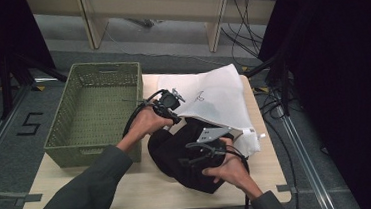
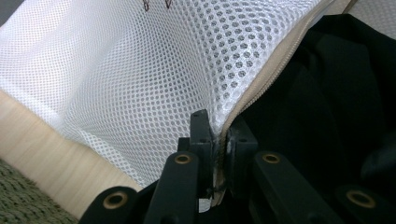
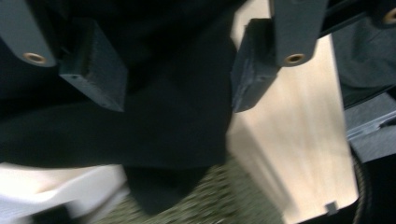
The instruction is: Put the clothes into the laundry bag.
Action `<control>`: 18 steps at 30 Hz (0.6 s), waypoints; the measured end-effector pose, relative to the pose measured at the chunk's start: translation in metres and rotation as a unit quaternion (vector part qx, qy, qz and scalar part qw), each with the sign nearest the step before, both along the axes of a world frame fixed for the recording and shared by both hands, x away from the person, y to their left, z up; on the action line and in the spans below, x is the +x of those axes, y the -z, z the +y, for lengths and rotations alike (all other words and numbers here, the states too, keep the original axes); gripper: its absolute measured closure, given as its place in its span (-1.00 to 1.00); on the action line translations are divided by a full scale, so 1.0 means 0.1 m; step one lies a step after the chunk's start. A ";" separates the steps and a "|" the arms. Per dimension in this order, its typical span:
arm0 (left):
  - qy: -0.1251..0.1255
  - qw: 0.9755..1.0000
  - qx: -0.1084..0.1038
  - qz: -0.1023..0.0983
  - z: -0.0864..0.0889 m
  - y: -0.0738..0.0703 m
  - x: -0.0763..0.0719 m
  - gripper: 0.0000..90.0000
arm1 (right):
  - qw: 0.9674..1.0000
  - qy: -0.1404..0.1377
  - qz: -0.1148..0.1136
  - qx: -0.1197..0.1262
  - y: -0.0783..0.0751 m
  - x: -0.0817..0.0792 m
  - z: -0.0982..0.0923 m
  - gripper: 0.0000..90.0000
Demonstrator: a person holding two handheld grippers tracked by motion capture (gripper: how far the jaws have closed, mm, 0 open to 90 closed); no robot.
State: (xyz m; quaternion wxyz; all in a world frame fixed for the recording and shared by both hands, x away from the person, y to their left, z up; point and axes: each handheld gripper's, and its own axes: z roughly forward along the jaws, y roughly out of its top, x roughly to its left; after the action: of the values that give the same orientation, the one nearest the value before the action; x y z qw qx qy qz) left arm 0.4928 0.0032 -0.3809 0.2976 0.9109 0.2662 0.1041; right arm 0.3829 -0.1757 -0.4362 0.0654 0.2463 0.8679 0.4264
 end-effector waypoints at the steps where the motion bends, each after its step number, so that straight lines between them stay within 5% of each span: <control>1: -0.002 1.000 -0.002 0.001 0.00 0.00 0.00 0.85 | 1.000 -0.004 0.006 -0.007 0.09 -0.04 0.11 -0.27; 6: 0.003 1.000 -0.007 0.017 0.01 0.02 0.04 0.84 | 0.999 -0.013 0.007 -0.033 0.30 -0.07 0.30 -0.29; 8: 0.002 1.000 -0.008 0.018 0.01 0.02 0.05 0.84 | 0.998 -0.004 0.000 -0.067 0.46 -0.05 0.41 -0.34; 10: 0.005 1.000 -0.008 0.019 0.01 0.01 0.05 0.84 | 0.998 0.003 -0.013 -0.061 0.53 -0.04 0.45 -0.37; 12: 0.007 1.000 -0.007 0.021 0.00 0.02 0.06 0.84 | 0.997 0.005 0.001 -0.072 0.55 -0.04 0.48 -0.37; 15: 0.005 1.000 -0.012 0.025 0.00 0.02 0.07 0.84 | 0.996 0.006 -0.017 -0.084 0.59 -0.02 0.50 -0.38; 18: 0.006 1.000 -0.013 0.027 -0.02 0.03 0.05 0.84 | 0.991 0.027 -0.005 -0.127 0.62 -0.03 0.54 -0.23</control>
State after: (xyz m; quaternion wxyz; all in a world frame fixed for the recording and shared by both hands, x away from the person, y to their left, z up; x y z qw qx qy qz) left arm 0.4982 0.0014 -0.3842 0.3026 0.9111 0.2700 0.0740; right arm 0.3794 -0.1221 -0.4981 0.1122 0.2576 0.9076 0.3120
